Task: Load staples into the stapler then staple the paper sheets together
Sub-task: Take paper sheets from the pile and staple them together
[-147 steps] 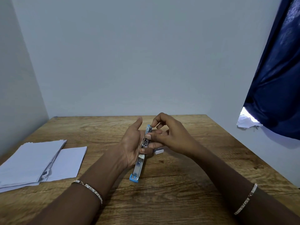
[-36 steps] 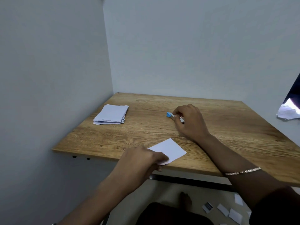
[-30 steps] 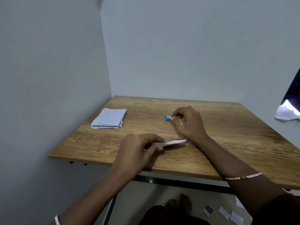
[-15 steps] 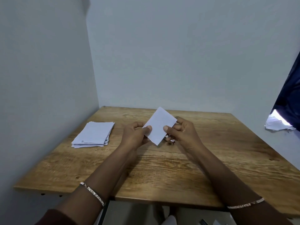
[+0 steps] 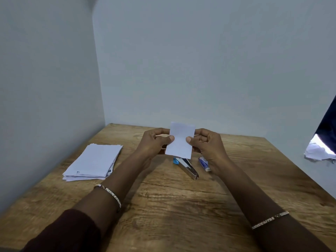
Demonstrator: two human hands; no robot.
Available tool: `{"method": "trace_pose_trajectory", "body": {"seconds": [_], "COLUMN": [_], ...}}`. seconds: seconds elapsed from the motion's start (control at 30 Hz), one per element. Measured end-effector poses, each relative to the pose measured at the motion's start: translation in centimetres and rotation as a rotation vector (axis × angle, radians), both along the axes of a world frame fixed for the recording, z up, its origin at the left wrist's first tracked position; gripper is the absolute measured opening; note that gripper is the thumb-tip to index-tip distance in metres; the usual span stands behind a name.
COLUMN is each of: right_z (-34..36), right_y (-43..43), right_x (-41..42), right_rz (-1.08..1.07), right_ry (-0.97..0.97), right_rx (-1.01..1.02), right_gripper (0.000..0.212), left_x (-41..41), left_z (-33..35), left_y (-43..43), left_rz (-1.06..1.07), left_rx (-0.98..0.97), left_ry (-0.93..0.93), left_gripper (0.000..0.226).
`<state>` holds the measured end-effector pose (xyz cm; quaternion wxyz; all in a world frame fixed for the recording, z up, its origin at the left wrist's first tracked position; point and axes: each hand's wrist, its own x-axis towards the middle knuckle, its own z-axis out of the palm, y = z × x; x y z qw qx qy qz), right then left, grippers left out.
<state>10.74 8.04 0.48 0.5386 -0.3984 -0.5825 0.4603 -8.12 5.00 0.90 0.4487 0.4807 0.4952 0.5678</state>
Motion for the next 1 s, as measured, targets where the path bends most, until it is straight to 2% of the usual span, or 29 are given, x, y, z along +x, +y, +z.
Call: {"method": "trace_pose_trajectory", "body": {"seconds": [0.2,0.33,0.4,0.57,0.67,0.77,0.87,1.0], "right_z": [-1.2,-1.4,-1.5,-1.8,-1.7,-1.6,-1.5,-1.7], "right_y": [0.8,0.7,0.6,0.4,0.3,0.3,0.4,0.4], "right_x": [0.4,0.9,0.9,0.5,0.5,0.5,0.7,0.9], "right_rz": [0.108,0.047,-0.002,-0.081,-0.102,-0.107,-0.115,-0.102], "right_ry": [0.102,-0.048,-0.124,-0.131,-0.140,-0.148,-0.203,-0.179], "right_rx": [-0.048,0.089,0.151,0.152,0.179,0.199,0.237,0.188], "right_gripper": [0.019,0.032,0.028,0.024,0.026,0.029,0.029,0.028], "left_x": [-0.2,-0.2,-0.1,0.0,0.2,0.3,0.2,0.2], "left_z": [-1.7,-1.9,-2.1,-1.6,-1.4,-1.9,-2.2,-2.5], "left_y": [1.5,1.8,1.7,1.4,1.3,1.2,1.2,1.2], "left_rz": [-0.018,-0.026,-0.031,-0.030,-0.061,-0.069,-0.046,-0.039], "left_rx": [-0.047,0.007,0.029,0.014,0.016,0.086,0.135,0.122], "left_ry": [-0.169,-0.133,-0.122,-0.138,-0.201,-0.154,-0.121,-0.178], "left_gripper": [0.016,0.028,0.031,0.039,0.024,0.007,0.025,0.032]}}
